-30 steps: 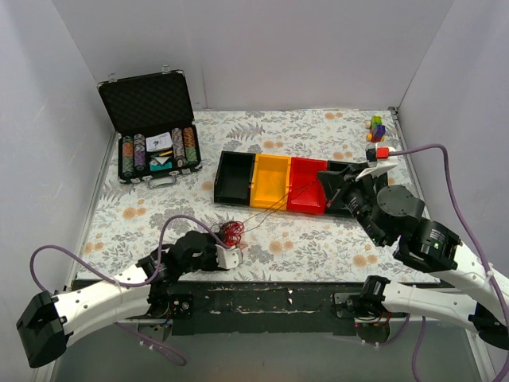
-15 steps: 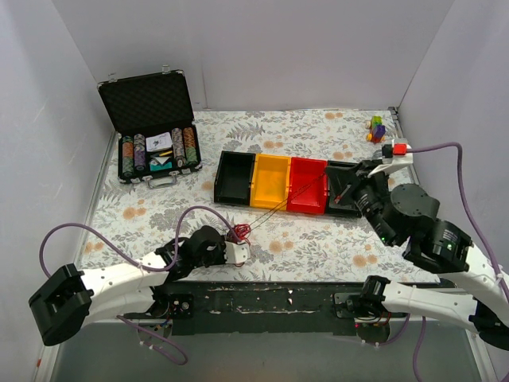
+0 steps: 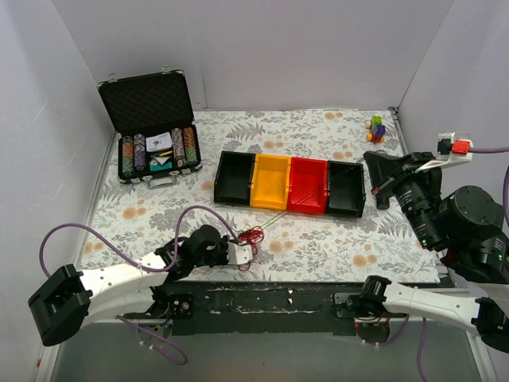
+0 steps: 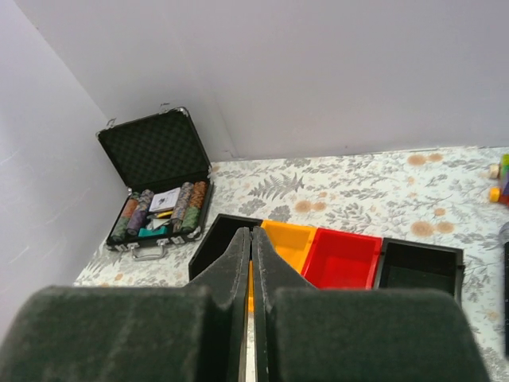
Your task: Untangle the cables
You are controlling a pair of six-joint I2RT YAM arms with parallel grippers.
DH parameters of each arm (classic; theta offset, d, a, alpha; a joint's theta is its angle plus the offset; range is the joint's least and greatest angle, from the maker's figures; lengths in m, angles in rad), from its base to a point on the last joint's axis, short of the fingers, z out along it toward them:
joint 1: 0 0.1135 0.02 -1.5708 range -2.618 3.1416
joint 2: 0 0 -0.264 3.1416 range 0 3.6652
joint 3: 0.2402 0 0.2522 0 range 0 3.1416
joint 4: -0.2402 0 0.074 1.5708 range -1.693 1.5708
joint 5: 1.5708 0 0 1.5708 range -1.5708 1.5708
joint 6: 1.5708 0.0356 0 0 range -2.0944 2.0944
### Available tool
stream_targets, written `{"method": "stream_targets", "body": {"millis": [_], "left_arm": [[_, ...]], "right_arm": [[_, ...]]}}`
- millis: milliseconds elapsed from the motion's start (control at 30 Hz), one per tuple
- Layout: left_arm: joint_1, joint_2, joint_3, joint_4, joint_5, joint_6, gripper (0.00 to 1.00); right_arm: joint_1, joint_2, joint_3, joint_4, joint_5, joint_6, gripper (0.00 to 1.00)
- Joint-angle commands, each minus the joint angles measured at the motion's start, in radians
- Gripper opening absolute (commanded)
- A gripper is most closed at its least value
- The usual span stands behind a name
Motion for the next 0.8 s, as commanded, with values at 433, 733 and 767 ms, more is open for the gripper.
{"method": "stream_targets", "body": {"millis": [433, 733, 767], "left_arm": [[0.006, -0.021, -0.035, -0.113, -0.021, 0.030, 0.00], [0.034, -0.108, -0.106, -0.114, -0.081, 0.045, 0.00], [0.034, -0.105, -0.092, -0.113, -0.084, 0.035, 0.00]], "right_arm": [[-0.005, 0.016, 0.167, 0.184, 0.164, -0.213, 0.01], [-0.002, -0.008, 0.224, 0.189, 0.154, -0.249, 0.01], [-0.002, 0.015, 0.219, 0.119, 0.140, -0.203, 0.01]]}}
